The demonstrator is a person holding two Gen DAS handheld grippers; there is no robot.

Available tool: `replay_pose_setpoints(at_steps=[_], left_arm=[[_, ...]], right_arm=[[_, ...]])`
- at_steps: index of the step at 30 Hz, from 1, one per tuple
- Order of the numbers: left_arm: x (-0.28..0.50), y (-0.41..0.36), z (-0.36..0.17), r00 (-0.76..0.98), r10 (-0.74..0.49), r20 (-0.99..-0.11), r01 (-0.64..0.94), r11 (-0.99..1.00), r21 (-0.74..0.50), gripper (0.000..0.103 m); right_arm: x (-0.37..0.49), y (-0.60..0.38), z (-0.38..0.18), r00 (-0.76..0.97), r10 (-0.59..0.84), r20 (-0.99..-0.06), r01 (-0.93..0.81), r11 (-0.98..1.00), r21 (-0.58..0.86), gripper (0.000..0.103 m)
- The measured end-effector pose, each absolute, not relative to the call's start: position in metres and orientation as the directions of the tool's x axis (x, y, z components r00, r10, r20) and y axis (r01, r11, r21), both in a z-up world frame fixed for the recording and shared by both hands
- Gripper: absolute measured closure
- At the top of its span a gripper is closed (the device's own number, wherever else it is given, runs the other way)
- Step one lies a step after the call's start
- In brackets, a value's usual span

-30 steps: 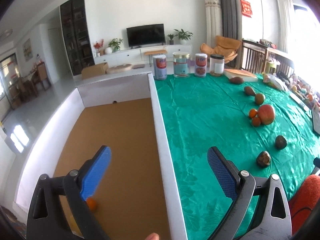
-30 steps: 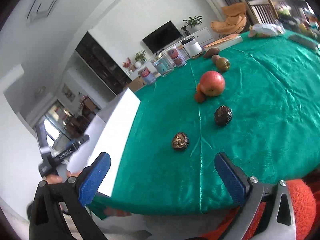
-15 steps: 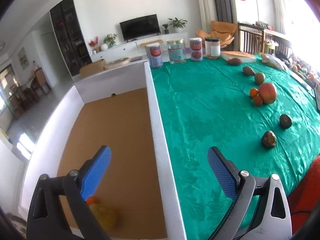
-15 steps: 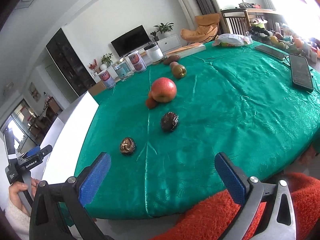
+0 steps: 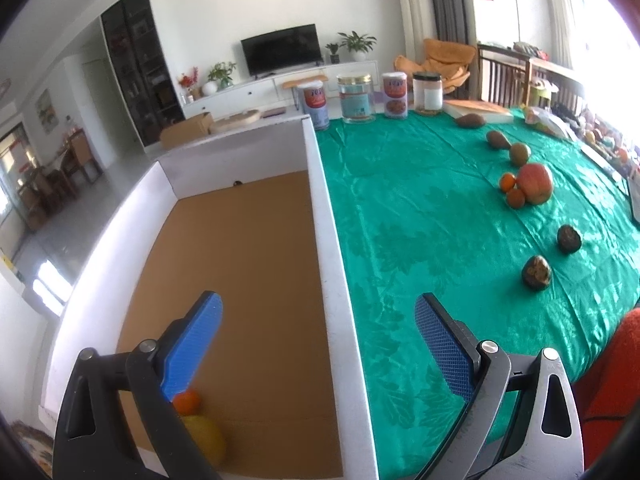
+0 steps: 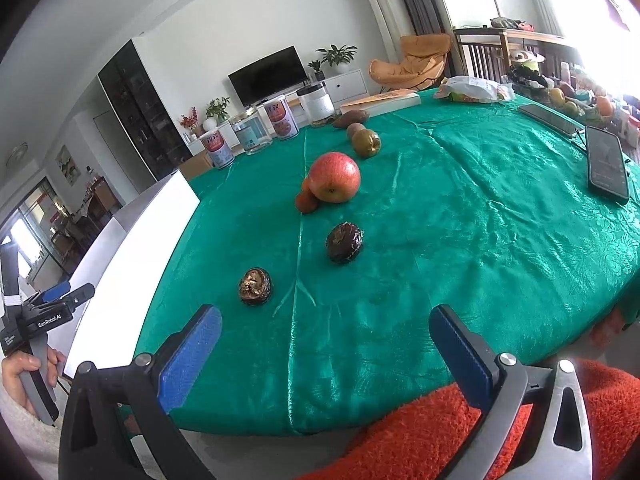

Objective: Organize fruits
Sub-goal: 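Withdraw the left tool from the box toward the brown wrinkled fruit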

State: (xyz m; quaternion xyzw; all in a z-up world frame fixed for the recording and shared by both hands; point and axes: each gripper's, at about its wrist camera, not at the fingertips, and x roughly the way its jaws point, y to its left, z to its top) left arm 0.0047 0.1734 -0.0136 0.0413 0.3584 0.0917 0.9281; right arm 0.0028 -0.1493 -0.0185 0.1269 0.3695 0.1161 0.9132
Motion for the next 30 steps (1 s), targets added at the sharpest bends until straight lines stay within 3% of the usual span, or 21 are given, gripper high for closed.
replay_pose_setpoints(at_steps=[6,11,15,21,30], left_arm=[[-0.017,0.151,0.027,0.841,0.198,-0.504,-0.161,0.98,0.116,0.005],[-0.03,0.109,0.047,0.899,0.058,-0.434,-0.029,0.997,0.072,0.001],[-0.026,0.07,0.033,0.866,-0.08,-0.494,0.11,0.993,0.032,0.001],[-0.005,0.031,-0.012,0.737,-0.213,-0.641,0.2,0.975,-0.094,0.001],[0.022,0.033,-0.089,0.589,-0.152,-0.794,0.127,0.987,-0.095,0.001]], right_arm=[[0.002,-0.143,-0.018,0.702,0.289,-0.651,-0.131,0.951,0.281,0.0],[0.003,-0.142,-0.019,0.697,0.282,-0.659,-0.128,0.953,0.273,0.0],[0.003,-0.143,-0.019,0.696,0.283,-0.66,-0.126,0.953,0.276,0.0],[0.004,-0.144,-0.02,0.692,0.292,-0.661,-0.131,0.95,0.283,0.0],[0.007,-0.146,-0.024,0.679,0.309,-0.666,-0.13,0.943,0.306,0.0]])
